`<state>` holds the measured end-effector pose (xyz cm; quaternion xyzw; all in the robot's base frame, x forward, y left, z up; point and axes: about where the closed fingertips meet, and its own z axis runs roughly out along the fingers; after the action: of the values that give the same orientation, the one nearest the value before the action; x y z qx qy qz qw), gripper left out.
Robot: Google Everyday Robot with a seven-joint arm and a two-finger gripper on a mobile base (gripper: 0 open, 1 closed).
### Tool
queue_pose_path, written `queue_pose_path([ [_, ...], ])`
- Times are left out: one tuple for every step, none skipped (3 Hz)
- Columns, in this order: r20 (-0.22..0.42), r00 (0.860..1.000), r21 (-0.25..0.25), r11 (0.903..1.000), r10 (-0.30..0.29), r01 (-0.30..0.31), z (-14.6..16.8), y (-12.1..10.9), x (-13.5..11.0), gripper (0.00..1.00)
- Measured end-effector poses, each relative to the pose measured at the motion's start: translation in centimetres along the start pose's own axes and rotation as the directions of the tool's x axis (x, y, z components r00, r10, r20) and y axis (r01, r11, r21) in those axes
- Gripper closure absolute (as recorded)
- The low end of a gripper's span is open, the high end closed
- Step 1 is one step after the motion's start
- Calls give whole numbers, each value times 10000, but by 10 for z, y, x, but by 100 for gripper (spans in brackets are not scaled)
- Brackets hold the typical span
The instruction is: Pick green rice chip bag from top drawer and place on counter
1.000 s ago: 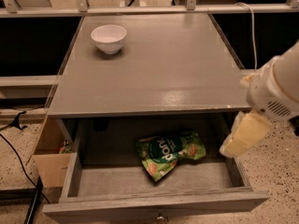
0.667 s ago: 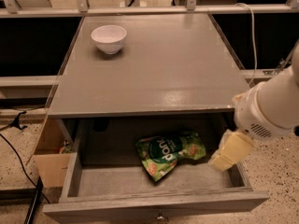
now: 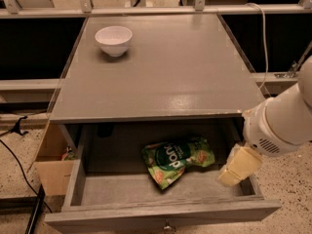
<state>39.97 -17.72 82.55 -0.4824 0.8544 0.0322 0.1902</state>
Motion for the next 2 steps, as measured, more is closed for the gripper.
queue_pose_path([
  [50,9909,33,9909,1347,-1347,31,16,24,0],
  [550,9728,314,9734,2251,-2270,54,20,32,0],
])
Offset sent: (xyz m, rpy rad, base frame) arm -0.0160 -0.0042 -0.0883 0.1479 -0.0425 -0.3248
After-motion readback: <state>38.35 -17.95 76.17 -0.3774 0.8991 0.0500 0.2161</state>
